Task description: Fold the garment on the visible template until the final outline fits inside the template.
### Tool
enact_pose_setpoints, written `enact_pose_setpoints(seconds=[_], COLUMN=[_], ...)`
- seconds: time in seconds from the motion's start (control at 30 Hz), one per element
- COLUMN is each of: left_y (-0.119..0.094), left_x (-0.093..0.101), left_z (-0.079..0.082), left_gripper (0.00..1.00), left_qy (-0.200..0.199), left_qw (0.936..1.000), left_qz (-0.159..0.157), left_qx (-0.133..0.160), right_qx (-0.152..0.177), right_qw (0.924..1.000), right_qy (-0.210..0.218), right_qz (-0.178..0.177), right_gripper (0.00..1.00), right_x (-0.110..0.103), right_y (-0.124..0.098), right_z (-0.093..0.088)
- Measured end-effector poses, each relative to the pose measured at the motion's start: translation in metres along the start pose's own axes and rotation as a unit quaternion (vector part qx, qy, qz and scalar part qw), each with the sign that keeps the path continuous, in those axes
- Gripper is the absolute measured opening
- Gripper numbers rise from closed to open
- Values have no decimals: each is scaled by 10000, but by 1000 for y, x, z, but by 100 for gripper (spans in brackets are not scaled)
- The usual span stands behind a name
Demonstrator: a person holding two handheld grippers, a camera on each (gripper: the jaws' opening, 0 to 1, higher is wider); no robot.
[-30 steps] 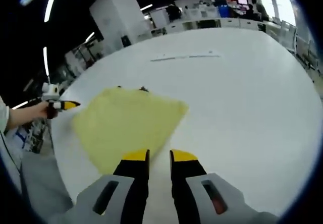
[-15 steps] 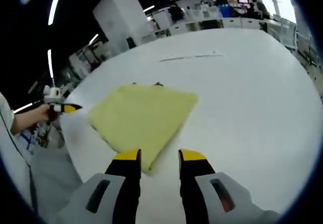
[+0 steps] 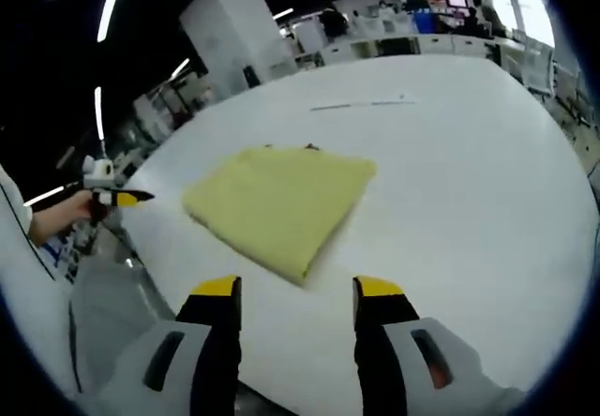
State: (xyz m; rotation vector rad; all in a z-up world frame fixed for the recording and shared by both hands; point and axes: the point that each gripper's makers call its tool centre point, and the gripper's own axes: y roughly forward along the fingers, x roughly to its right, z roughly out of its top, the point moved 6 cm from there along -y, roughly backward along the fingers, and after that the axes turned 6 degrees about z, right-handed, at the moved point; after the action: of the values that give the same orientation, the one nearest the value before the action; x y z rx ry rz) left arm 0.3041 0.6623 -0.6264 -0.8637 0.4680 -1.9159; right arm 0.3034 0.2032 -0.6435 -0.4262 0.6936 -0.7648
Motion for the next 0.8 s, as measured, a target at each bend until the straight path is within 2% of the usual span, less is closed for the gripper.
enact_pose_setpoints(seconds=[0.4,0.8], left_y=[-28,-66], left_x=[15,25], left_z=[-8,-33], left_gripper=[71,78], left_qy=[-37,-58], left_qw=[9999,10000], left_qz=[-70,-59], left_qx=[92,29], right_qx=[4,142], right_qw=[9999,9996], right_qy=[-119,-199], right_qz=[125,129], right_gripper=[65,80], right_x=[-26,-47], right_y=[-29,-59], right_z=[-10,-20])
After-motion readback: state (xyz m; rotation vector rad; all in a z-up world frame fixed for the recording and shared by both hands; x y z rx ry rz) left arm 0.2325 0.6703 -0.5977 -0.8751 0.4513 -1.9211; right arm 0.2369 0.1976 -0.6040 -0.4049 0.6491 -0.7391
